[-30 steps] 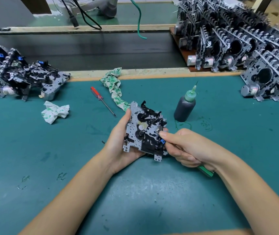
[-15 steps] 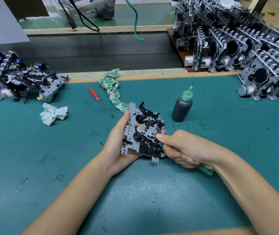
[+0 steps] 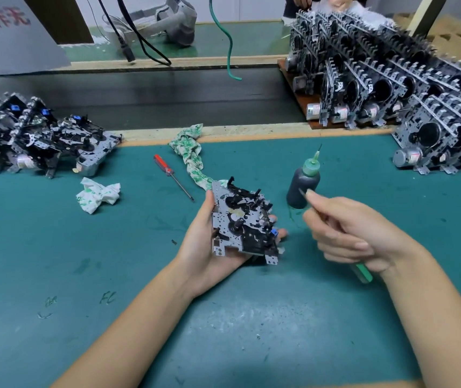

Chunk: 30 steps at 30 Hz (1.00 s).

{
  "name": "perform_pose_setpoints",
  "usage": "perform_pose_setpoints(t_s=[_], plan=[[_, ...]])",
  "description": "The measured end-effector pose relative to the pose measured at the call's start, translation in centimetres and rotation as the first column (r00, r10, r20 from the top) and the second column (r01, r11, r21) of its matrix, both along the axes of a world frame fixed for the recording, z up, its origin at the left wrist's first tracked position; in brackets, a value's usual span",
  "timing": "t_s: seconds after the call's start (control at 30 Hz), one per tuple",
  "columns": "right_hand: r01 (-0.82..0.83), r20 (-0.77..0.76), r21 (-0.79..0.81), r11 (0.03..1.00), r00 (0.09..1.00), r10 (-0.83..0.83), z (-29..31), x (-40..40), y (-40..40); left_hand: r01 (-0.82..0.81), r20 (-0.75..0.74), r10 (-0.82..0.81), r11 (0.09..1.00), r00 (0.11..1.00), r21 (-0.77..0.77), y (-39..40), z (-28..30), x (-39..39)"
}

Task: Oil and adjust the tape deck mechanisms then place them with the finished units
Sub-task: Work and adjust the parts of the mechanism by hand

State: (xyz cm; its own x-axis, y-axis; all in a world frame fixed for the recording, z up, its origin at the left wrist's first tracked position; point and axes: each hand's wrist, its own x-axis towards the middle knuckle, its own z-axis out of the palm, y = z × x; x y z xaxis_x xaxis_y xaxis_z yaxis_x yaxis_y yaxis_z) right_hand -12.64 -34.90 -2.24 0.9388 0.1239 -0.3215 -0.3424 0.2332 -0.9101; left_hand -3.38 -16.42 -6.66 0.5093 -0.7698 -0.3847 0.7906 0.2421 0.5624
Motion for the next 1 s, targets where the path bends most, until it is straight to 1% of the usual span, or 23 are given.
perform_pose_setpoints(t_s=[0.17, 0.27, 0.37, 0.5, 0.6, 0.7, 0.83, 1.0], plan=[[0.191, 0.012, 0.085, 0.978, 0.981, -0.192, -0.1, 0.1, -0.8, -0.048, -0.143, 0.027, 0.988, 0.989, -0.144, 0.0, 0.3, -0.1], [0.219, 0.002, 0.08, 0.973, 0.976, -0.219, -0.2, 0.2, -1.0, -0.062, -0.181, 0.027, 0.98, 0.983, -0.192, 0.1, 0.4, -0.1], [0.164, -0.027, 0.044, 0.985, 0.986, -0.163, -0.5, 0.3, -0.7, -0.05, -0.178, 0.016, 0.981, 0.984, -0.186, 0.1, 0.3, -0.1], [0.04, -0.052, -0.005, 0.999, 0.998, -0.04, -1.0, 0.5, 0.3, -0.036, -0.146, 0.014, 0.987, 0.989, -0.155, 0.3, 0.2, 0.0], [-0.035, -0.068, -0.054, 0.998, 0.997, 0.031, -1.4, 0.7, 1.3, 0.027, -0.069, -0.032, 0.998, 0.997, -0.062, 0.5, -0.2, 0.0], [-0.113, -0.106, -0.157, 0.981, 0.99, 0.097, -1.7, 0.8, 2.1, 0.042, -0.033, -0.042, 0.999, 0.999, 0.027, 0.3, -0.7, 0.1], [-0.163, -0.152, -0.283, 0.945, 0.981, 0.124, -1.8, 0.7, 2.0, 0.032, -0.018, -0.03, 0.996, 0.999, 0.08, 0.1, -0.8, 0.2], [-0.198, -0.176, -0.337, 0.921, 0.974, 0.145, -1.8, 0.6, 2.0, 0.034, -0.005, -0.033, 0.995, 0.999, 0.092, 0.3, -0.8, 0.2]])
